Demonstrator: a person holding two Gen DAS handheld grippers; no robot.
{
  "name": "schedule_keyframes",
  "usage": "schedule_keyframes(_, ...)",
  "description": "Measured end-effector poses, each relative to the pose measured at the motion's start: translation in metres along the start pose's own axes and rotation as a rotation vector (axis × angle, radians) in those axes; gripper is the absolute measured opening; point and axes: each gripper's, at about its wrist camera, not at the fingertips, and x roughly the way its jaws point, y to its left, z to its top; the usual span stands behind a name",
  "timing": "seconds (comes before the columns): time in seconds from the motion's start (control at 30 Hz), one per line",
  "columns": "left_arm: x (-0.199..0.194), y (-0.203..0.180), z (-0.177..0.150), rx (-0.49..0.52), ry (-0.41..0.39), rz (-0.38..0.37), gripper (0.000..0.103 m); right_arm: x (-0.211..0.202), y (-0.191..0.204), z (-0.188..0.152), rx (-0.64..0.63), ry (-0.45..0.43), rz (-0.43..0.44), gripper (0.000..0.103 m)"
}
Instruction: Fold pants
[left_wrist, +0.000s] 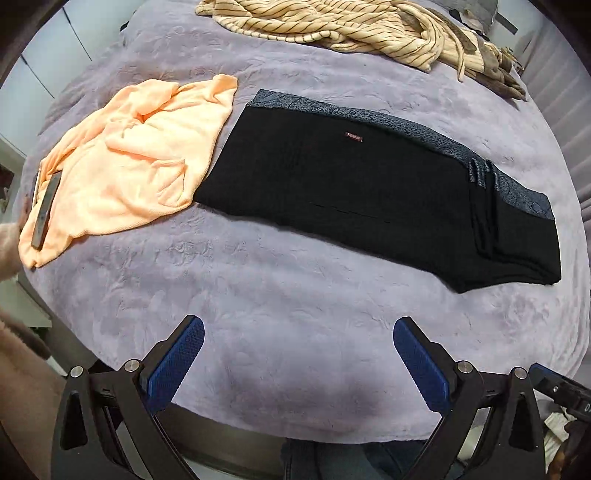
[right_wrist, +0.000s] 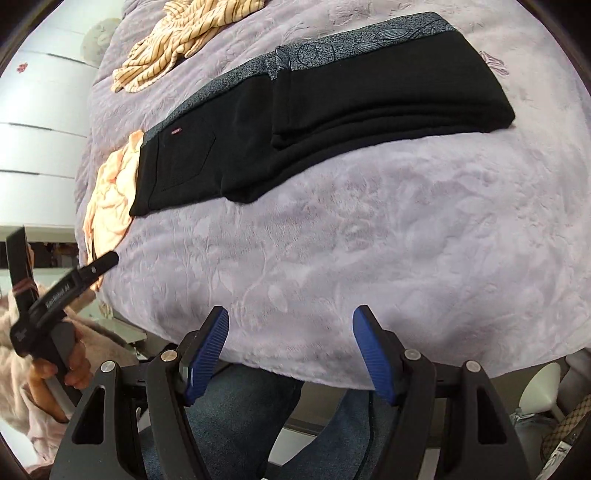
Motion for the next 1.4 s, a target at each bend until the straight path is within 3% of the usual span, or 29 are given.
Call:
schedule_keyframes(0.37, 0.034, 0.034, 0.062, 0.049, 0.047, -0.068, 0.103, 0.045, 0.086, 0.063, -0.007, 0.019, -0.017, 0.074)
schedule_keyframes(0.57, 0.061, 0.041, 0.077, 0.05, 0.085, -0.12, 0.103, 0.059, 0.103, 0.068, -0.022, 0.072, -0.109, 0.074)
schedule_keyframes(0.63, 0.067, 0.047, 0.082, 0.021, 0.077, -0.193, 0.103, 0.061, 0.099, 0.068, 0.006, 0.083, -0.128, 0.074)
schedule_keyframes(0.77, 0.08, 0.078, 0.09, -0.161, 0.026, -0.474, 0.103, 0.055, 0.096, 0.068, 0.024, 0.074, -0.159, 0.074)
schedule_keyframes(0.9, 0.1, 0.1, 0.086, -0.301, 0.023, -0.583, 0.103, 0.051, 0.088, 0.069, 0.032, 0.079, -0.17, 0.076)
schedule_keyframes(1.07, 0.104, 0.09, 0.081, -0.318, -0.012, -0.53, 0.103, 0.053, 0.076, 0.072, -0.016, 0.126, -0.184, 0.076)
schedule_keyframes(1.17, 0.102, 0.083, 0.075, -0.347, -0.021, -0.54, 0.103, 0.049, 0.071, 0.078, -0.039, 0.137, -0.186, 0.076)
schedule_keyframes(1.27, 0.109, 0.087, 0.065, -0.395, -0.028, -0.461, 0.103, 0.045, 0.068, 0.084, -0.074, 0.149, -0.193, 0.076)
schedule_keyframes(1.4, 0.122, 0.094, 0.059, -0.464, -0.016, -0.477, 0.103, 0.045, 0.065, 0.087, -0.11, 0.169, -0.201, 0.076)
